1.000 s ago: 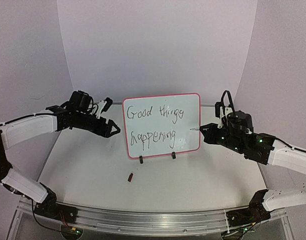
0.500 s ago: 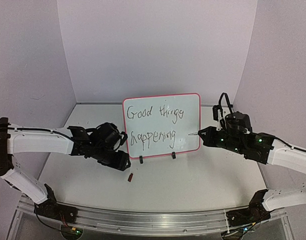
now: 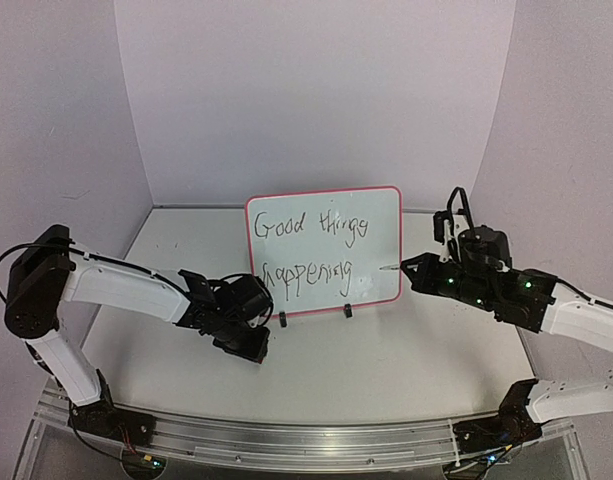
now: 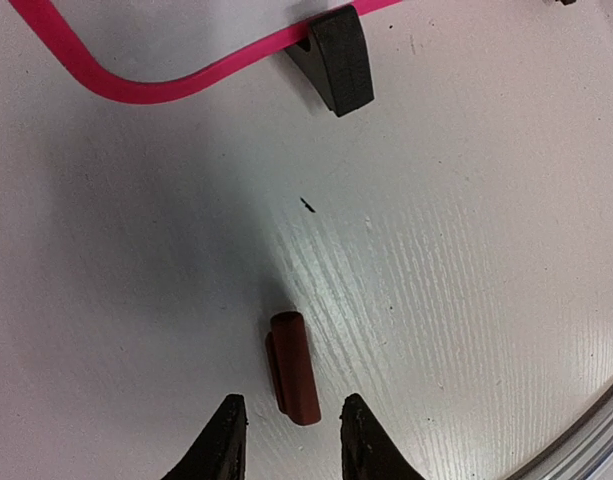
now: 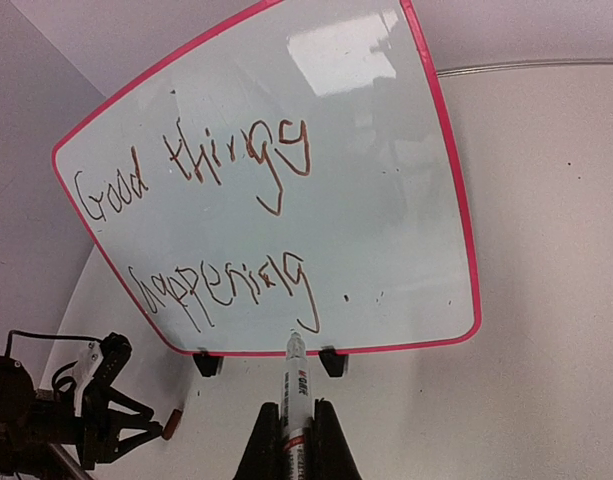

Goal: Write a sentence on the whiteboard
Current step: Pick up the pen cap from the center of the board.

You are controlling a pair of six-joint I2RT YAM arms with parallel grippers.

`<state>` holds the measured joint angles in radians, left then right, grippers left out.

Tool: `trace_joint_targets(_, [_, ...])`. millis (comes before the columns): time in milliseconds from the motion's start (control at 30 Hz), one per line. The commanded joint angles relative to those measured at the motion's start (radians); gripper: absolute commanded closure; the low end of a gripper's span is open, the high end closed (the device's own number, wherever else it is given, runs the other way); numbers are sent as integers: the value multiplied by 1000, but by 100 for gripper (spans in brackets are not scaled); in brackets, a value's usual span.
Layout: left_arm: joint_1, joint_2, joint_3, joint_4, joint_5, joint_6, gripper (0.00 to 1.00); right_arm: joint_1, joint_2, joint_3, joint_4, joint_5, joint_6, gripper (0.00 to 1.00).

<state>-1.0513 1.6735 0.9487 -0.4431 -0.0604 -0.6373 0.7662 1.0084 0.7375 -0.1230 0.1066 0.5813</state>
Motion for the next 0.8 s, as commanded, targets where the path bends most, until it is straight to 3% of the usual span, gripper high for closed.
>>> trace_joint_targets(0, [-7, 25, 44, 56, 18, 3, 71, -5, -5, -7, 9, 5, 18, 100])
trace_joint_targets(767, [-36, 67, 64, -28, -56, 25, 80, -5, -33, -32, 9, 6, 35, 100])
